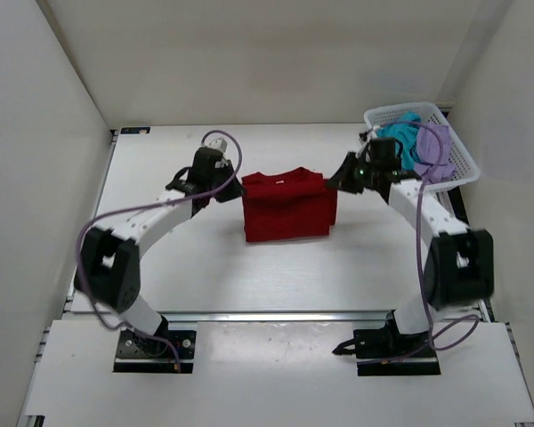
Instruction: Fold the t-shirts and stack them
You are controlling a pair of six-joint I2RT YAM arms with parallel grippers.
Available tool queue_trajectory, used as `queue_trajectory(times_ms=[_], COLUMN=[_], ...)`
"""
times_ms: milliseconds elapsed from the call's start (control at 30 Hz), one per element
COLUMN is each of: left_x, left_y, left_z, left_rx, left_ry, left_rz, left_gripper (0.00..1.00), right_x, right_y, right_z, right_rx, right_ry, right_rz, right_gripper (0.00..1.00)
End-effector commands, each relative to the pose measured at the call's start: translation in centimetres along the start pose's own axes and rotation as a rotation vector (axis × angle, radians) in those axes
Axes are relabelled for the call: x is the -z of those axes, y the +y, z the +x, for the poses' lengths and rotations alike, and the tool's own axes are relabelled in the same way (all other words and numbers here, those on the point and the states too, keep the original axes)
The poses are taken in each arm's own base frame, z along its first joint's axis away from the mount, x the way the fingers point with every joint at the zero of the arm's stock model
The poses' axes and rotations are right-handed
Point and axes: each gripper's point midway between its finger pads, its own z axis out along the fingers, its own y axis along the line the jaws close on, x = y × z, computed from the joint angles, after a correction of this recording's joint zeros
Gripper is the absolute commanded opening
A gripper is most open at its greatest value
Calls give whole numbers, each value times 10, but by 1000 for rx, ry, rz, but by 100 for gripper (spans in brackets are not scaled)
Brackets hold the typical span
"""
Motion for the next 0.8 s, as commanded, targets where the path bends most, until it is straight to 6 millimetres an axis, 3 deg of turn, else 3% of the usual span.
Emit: queue_trajectory(times_ms=[0, 33, 67, 133, 167, 200, 233, 267, 300, 333, 367, 400, 433, 467, 533, 600, 667, 733, 767], left_x=[-33, -36, -50, -64, -79, -91, -93, -102, -107, -104, -104, -100, -94, -91, -85, -84, -87, -96, -97], left_y=[10, 7, 19, 14, 27, 31, 23, 34, 48, 53, 66, 70, 74, 82, 90, 78, 62, 33, 26], left_z=[-42, -62, -64, -93, -88, -97, -112, -114, -115, -126, -122, -129, -142, -145, -148, -142, -133, -109, -105], left_rx=[-3, 15, 34, 60, 78, 97, 108, 129, 155, 170, 206, 222, 245, 276, 306, 286, 220, 140, 106], left_ry=[-72, -104, -97, -138, -107, -107, -132, -124, -124, -154, -153, -189, -232, -247, -255, -244, -226, -174, -170], left_rz=[-56, -41, -63, -52, -82, -82, -68, -96, -124, -122, -137, -120, -106, -97, -78, -55, -50, -21, -18], left_gripper=[0, 0, 0, 5, 9, 12, 14, 15, 16, 18, 22, 35, 58, 69, 75, 72, 74, 82, 93], right_x=[-21, -37, -38, -70, -77, -91, -113, -126, -119, -126, -138, -130, -127, -124, -121, -122, -122, -124, -128], right_y=[5, -9, -3, -9, -13, -16, -24, -24, -7, -3, -11, 5, 8, 13, 14, 17, 26, 28, 38], right_z=[-65, -65, -86, -111, -115, -124, -119, -126, -149, -157, -155, -171, -180, -184, -180, -168, -155, -139, -129], right_rx=[63, 41, 55, 56, 47, 37, 22, 23, 56, 74, 70, 104, 111, 118, 124, 160, 181, 201, 227], right_ry=[-78, -48, -74, -53, -40, -26, 10, 32, 11, 21, 39, 8, -5, -12, 3, 28, 61, 99, 116], right_rz=[-52, -34, -50, -62, -65, -70, -82, -108, -136, -136, -116, -122, -122, -125, -100, -71, -54, -2, 0], right_gripper=[0, 0, 0, 0, 0, 5, 8, 14, 20, 25, 29, 35, 41, 44, 46, 42, 25, 4, 1])
